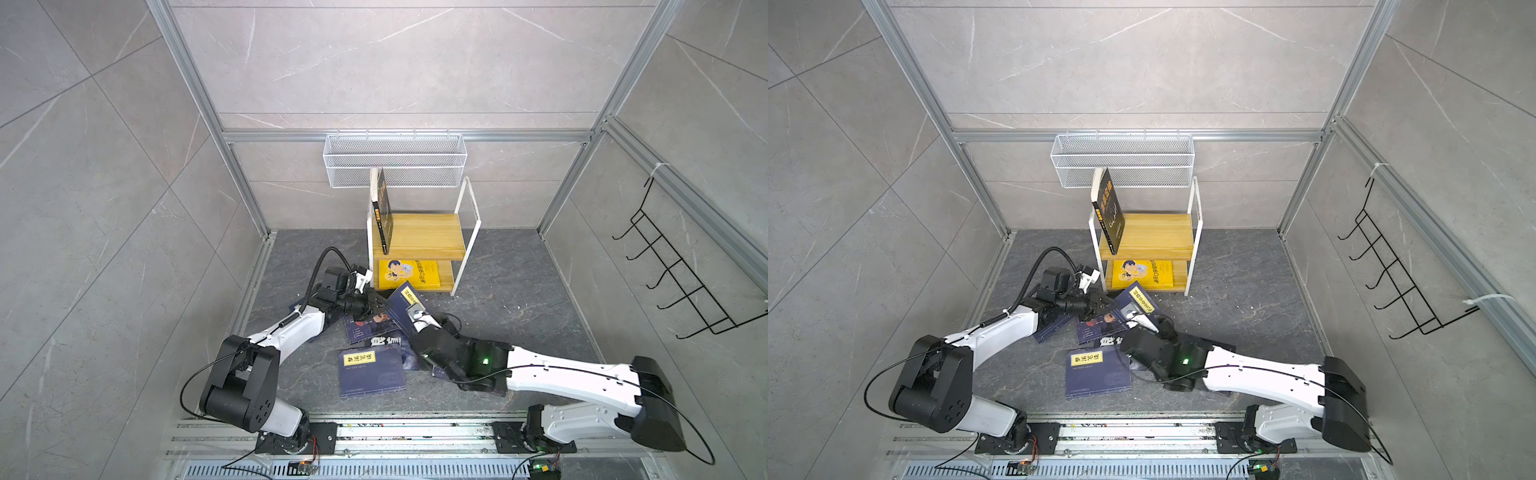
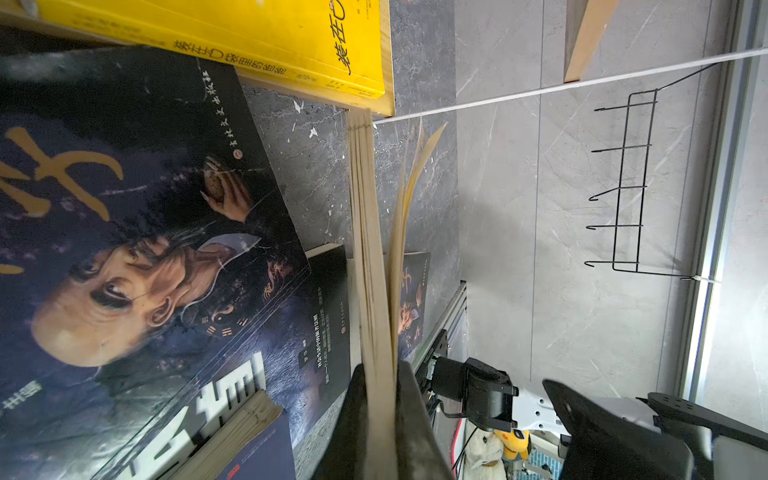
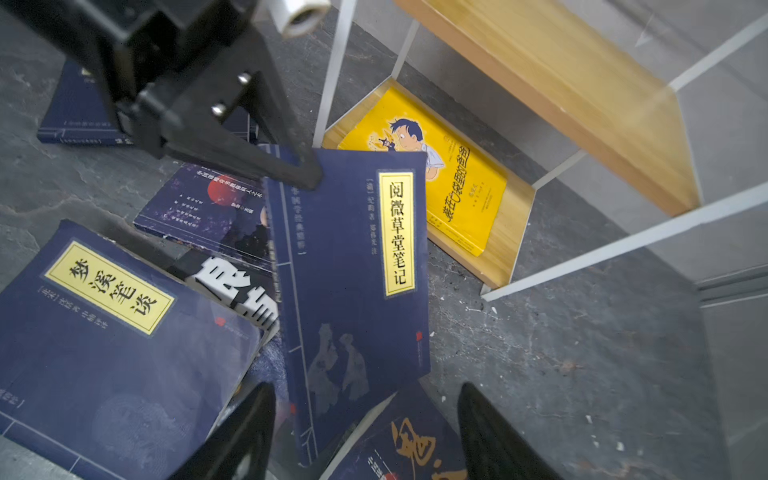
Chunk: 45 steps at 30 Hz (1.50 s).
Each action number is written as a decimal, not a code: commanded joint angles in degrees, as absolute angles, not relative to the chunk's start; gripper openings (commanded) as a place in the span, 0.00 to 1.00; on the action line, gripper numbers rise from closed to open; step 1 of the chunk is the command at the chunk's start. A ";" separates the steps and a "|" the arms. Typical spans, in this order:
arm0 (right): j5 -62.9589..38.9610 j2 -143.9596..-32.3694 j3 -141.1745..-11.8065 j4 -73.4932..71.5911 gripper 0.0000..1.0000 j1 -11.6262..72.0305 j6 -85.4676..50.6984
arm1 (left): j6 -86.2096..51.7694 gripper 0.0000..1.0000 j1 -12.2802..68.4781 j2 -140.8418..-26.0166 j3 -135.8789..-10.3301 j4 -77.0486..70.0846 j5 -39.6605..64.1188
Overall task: Stacking books/files
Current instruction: Pick up the books, then place the book on the bookshelf.
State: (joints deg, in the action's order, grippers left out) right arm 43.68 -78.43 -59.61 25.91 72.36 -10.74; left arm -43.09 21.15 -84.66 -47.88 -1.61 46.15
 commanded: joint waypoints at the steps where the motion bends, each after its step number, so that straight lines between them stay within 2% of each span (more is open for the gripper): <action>1: 56.56 -84.92 -64.90 35.16 0.76 76.25 -8.53 | -44.21 0.00 20.79 -82.24 -49.54 -3.60 50.41; 7: 62.05 -95.22 -72.75 44.68 0.79 77.21 -15.90 | -45.25 0.00 20.22 -81.76 -49.45 -3.78 51.52; 16: 62.49 -99.02 -70.87 38.38 0.81 76.54 -18.29 | -47.20 0.00 19.80 -81.51 -48.79 -6.04 52.53; 25: 61.76 -105.25 -72.89 36.14 0.78 75.19 -19.67 | -49.07 0.00 19.81 -81.62 -48.78 -7.61 53.62; 27: 63.17 -106.79 -74.86 39.44 0.71 74.95 -22.05 | -49.84 0.00 19.82 -81.88 -48.95 -7.62 54.03; 32: 64.95 -108.27 -73.75 38.64 0.41 73.04 -24.64 | -49.83 0.00 20.13 -82.42 -47.72 -9.40 53.40; 34: 64.86 -108.63 -74.20 40.16 0.28 72.17 -26.80 | -49.83 0.00 20.13 -82.43 -47.83 -9.20 53.51; 36: 65.68 -108.34 -74.40 41.36 0.08 72.14 -28.46 | -49.63 0.00 20.17 -82.44 -47.66 -8.90 53.53; 37: 65.80 -108.13 -73.98 40.83 0.01 72.10 -28.51 | -49.08 0.00 20.15 -82.42 -47.40 -8.93 53.32; 39: 65.63 -107.55 -72.45 38.37 0.00 72.07 -27.04 | -47.76 0.01 20.05 -82.25 -47.19 -8.83 52.72; 40: 65.52 -107.34 -72.20 38.30 0.00 72.10 -26.70 | -47.00 0.12 19.97 -82.01 -47.49 -8.16 52.72; 42: 65.29 -106.70 -73.07 40.85 0.00 72.12 -27.66 | -45.13 0.42 19.55 -81.24 -48.65 -5.56 52.59; 44: 66.13 -105.58 -73.44 44.01 0.00 72.08 -30.96 | -43.48 0.58 18.68 -80.48 -48.98 -4.08 52.55; 45: 66.82 -104.71 -72.74 44.24 0.00 72.11 -31.88 | -42.59 0.63 18.02 -79.83 -48.59 -4.01 52.34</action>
